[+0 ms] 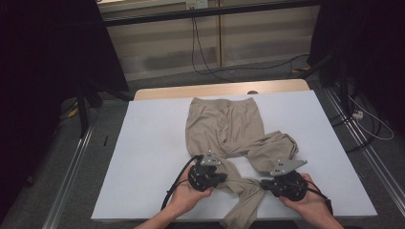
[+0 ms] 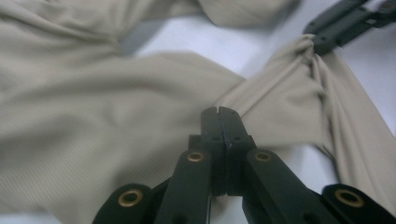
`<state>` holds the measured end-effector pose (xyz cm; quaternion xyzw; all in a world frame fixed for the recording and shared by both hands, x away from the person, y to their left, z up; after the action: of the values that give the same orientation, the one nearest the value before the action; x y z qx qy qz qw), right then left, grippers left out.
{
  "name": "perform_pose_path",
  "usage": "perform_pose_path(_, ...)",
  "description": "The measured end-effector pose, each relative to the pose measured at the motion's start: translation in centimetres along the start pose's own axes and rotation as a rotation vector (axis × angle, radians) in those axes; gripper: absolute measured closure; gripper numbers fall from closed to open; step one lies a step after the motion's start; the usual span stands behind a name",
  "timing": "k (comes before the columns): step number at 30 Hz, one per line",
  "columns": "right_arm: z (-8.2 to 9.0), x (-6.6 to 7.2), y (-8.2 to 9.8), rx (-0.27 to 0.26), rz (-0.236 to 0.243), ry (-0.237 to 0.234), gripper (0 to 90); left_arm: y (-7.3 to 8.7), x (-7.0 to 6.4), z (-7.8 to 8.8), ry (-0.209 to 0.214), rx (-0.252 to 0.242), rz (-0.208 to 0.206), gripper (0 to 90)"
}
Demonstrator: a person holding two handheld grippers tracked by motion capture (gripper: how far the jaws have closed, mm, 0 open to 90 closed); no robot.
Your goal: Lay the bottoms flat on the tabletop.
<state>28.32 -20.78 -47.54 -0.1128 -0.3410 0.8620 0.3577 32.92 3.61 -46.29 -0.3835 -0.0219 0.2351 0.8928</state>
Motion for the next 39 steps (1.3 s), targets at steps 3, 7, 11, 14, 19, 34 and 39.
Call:
perform_pose_path(3, 0.6, 0.6, 0.1, -0.010, 0.004, -0.001, 87.0, 1.0, -0.9, 1.1, 0.046, -0.010, 0.011, 90.0)
perform_pose_path(7, 1.4, 1.4, -0.9, -0.082, 0.017, -0.014, 80.7, 2.3, -1.9, 3.1, 0.063, -0.024, -0.001, 90.0)
perform_pose_path(11, 1.5, 2.7, -2.6, -0.153, 0.036, -0.046, 73.2, 3.6, -2.7, 4.4, 0.094, -0.018, 0.002, 90.0)
perform_pose_path(14, 0.7, 3.5, -3.8, -0.176, 0.038, -0.092, 70.5, 4.6, -3.5, 5.1, 0.096, 0.003, -0.015, 90.0)
perform_pose_path(19, -0.4, 4.9, -5.0, -0.176, 0.063, -0.146, 60.1, 6.1, -3.3, 6.5, 0.066, 0.010, -0.014, 90.0)
perform_pose_path(34, -2.5, 10.6, -1.2, 0.020, 0.104, -0.352, 87.0, 7.1, -2.2, 7.3, 0.059, 0.008, 0.038, 90.0)
perform_pose_path(39, -1.7, 10.0, -2.0, -0.052, 0.095, -0.279, 47.6, 6.4, -1.8, 7.8, 0.038, -0.057, 0.039, 73.1)
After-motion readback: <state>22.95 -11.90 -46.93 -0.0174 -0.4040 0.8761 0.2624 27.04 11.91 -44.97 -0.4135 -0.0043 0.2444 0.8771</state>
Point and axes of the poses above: each handheld gripper's, and its own axes: z roughly backward along the jaws, y roughly out of its underside, x roughly to its left, the point moved 3 cm from there along -z, roughly forward along the jaws, and after that the axes turned 1 degree about -z, right-handed, at the moved point
